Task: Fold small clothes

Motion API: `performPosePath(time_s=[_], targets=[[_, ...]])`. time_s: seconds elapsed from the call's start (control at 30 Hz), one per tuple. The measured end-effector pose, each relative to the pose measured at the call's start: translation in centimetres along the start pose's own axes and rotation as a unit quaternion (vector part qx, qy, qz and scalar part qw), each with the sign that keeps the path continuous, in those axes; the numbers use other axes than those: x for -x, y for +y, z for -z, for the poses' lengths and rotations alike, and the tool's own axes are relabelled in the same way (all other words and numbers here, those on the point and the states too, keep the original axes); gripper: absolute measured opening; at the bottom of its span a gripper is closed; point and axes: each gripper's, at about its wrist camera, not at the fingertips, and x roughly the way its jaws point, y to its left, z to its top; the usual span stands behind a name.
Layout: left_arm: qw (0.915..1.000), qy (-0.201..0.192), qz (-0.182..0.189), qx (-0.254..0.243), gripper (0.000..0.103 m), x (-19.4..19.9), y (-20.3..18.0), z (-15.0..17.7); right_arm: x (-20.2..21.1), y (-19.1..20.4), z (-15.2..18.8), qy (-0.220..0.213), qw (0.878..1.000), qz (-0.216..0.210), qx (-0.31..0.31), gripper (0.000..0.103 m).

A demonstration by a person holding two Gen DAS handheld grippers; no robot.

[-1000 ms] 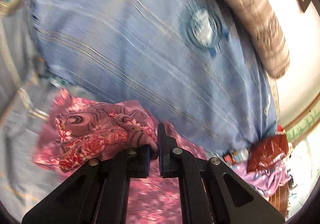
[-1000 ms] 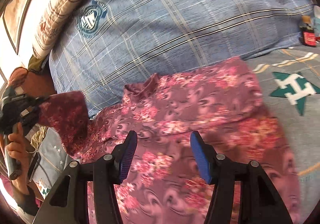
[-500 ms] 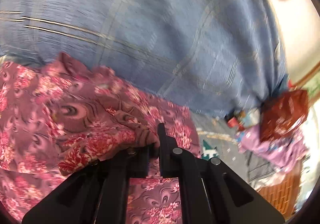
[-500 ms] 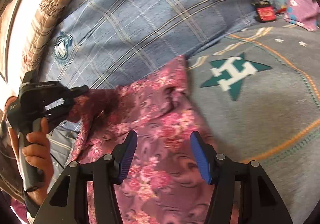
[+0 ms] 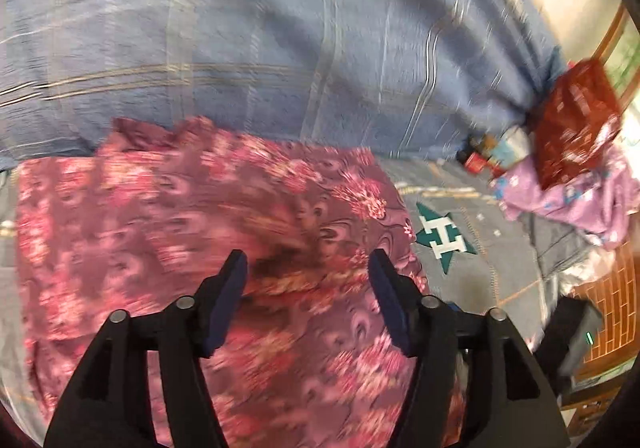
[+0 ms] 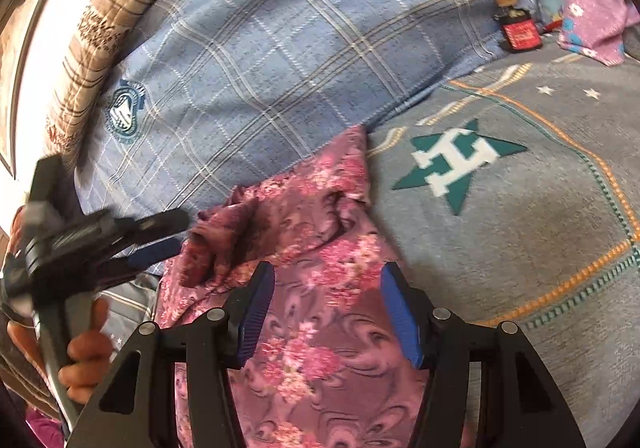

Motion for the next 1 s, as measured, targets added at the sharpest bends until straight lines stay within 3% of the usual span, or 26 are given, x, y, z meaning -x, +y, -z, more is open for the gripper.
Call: performPosePath(time_s=[0.03, 0.13, 0.27, 0.37, 0.47, 0.6, 0.63, 0.67, 0.7, 0.83, 0.9, 1.0], targets=[[0.9998, -0.016, 0.002, 0.013, 0.082, 1.5, 1.8, 0.6, -0.2, 0.7, -0.1, 0.003, 1.0, -0.004, 0.006, 0.058], [0.9935, -0.053, 0.005, 0.101, 0.083, 4.6, 9.1, 2.9, -1.4, 4.2, -0.3, 0.016, 0.998, -0.023, 0.053, 0.061], [0.9775, -0.043, 0.03, 0.204, 0.083, 4.4, 16.1, 5.3, -4.4, 9.9, -0.2, 0.049, 0.989, -0.045, 0.136, 0.067], [0.9694, -0.031, 0.052, 0.238, 0.083, 2.5, 18.1, 6.7, -7.4, 12.1, 0.1, 0.089, 0.986, -0.069, 0.126, 0.066], [0.9687, -0.014, 0.058, 0.241, 0.083, 1.0, 18.3, 7.1, -10.4, 12.2, 0.0, 0.115, 0.988, -0.07, 0.075, 0.067], [0.9665, -0.001, 0.07, 0.247, 0.083, 0.0, 18.6, 7.3, -13.4, 10.8, -0.6, 0.129, 0.985, -0.114, -0.029, 0.066], [0.9663, 0.002, 0.071, 0.248, 0.083, 0.0, 18.7, 7.3, -14.3, 10.3, -0.8, 0.139, 0.979, -0.133, -0.061, 0.054], [0.9651, 0.003, 0.074, 0.251, 0.083, -0.1, 18.8, 7.3, -14.9, 9.8, -1.0, 0.145, 0.974, -0.15, -0.091, 0.019], [0.9644, 0.003, 0.076, 0.253, 0.083, 0.0, 18.8, 7.3, -15.1, 9.5, -1.4, 0.142, 0.97, -0.165, -0.113, 0.006], [0.9603, -0.001, 0.086, 0.265, 0.083, 0.4, 19.1, 7.5, -11.4, 5.4, -4.2, 0.034, 0.955, -0.206, -0.211, 0.009], [0.9578, 0.001, 0.098, 0.27, 0.083, 0.4, 18.9, 7.7, -9.8, 1.8, -5.3, -0.008, 0.947, -0.182, -0.266, 0.01], [0.9568, 0.011, 0.111, 0.269, 0.083, 0.3, 18.1, 8.1, -8.5, -2.2, -5.0, -0.022, 0.938, -0.137, -0.317, 0.012]])
